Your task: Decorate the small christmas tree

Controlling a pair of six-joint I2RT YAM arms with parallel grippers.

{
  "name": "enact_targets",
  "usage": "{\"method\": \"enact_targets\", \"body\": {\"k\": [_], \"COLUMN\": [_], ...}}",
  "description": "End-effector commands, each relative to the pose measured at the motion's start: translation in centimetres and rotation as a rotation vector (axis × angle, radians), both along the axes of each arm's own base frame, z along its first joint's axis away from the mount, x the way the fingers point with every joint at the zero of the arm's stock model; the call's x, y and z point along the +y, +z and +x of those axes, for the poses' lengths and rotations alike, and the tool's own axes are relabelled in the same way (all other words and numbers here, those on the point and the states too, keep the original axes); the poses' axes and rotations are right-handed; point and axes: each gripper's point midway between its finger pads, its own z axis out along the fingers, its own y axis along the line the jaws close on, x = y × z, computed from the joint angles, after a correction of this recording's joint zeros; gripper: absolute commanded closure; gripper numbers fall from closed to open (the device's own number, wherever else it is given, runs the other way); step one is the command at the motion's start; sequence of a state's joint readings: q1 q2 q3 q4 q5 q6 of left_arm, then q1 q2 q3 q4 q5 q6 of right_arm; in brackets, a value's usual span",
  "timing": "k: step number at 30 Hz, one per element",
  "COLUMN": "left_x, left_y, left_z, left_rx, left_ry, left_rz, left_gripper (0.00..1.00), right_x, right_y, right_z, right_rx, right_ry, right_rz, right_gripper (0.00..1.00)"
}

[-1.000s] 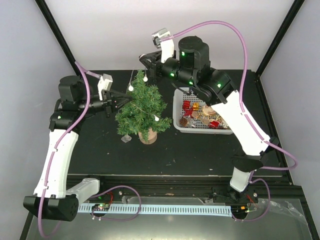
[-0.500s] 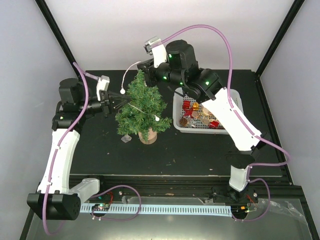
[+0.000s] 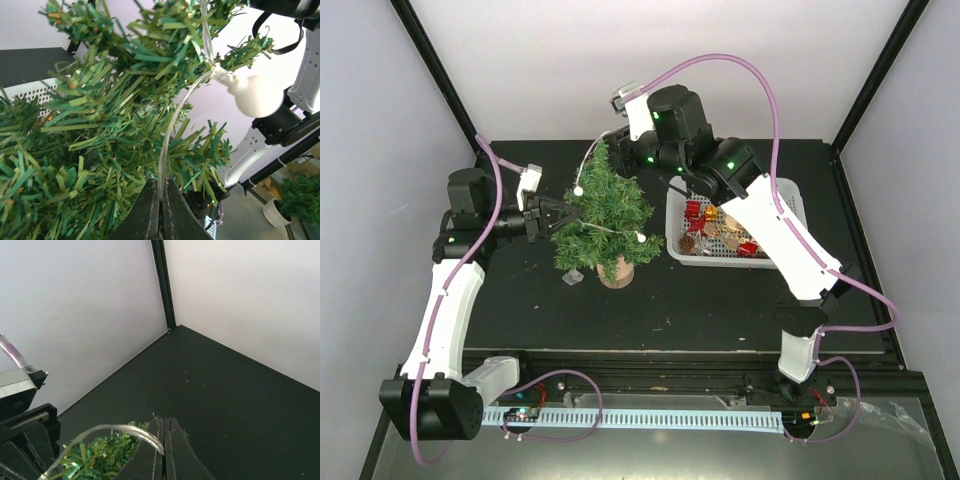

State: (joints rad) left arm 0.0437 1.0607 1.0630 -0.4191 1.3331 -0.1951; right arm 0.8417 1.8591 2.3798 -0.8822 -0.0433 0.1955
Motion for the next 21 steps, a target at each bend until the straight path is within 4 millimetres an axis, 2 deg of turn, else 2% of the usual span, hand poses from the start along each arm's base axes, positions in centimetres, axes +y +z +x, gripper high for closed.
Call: {"method": "enact_targets", "body": {"k": [1, 10, 21], "left_x": [0.3, 0.8, 0.7], "left_y": [0.5, -0.4, -1.0], "left_z": [-0.3, 0.1, 0.1], "left_rx": [0.0, 0.039, 0.046], "left_ry": [-0.021, -0.028, -0.048], "left_rz": [-0.031, -0.052, -0.055], "left_gripper": [0.98, 0.98, 0.97], "right_x": [-0.9, -0.8, -1.5], "right_y": [-0.2, -1.6, -2.3], "right_z": [0.6, 0.7, 0.6], "right_rx": [-0.002, 0.033, 0.035], "right_ry": [-0.03, -0.025, -0.044], "right_rz": [-0.016, -0.047, -0.059], "right_gripper": [0.99, 0.99, 0.99]}}
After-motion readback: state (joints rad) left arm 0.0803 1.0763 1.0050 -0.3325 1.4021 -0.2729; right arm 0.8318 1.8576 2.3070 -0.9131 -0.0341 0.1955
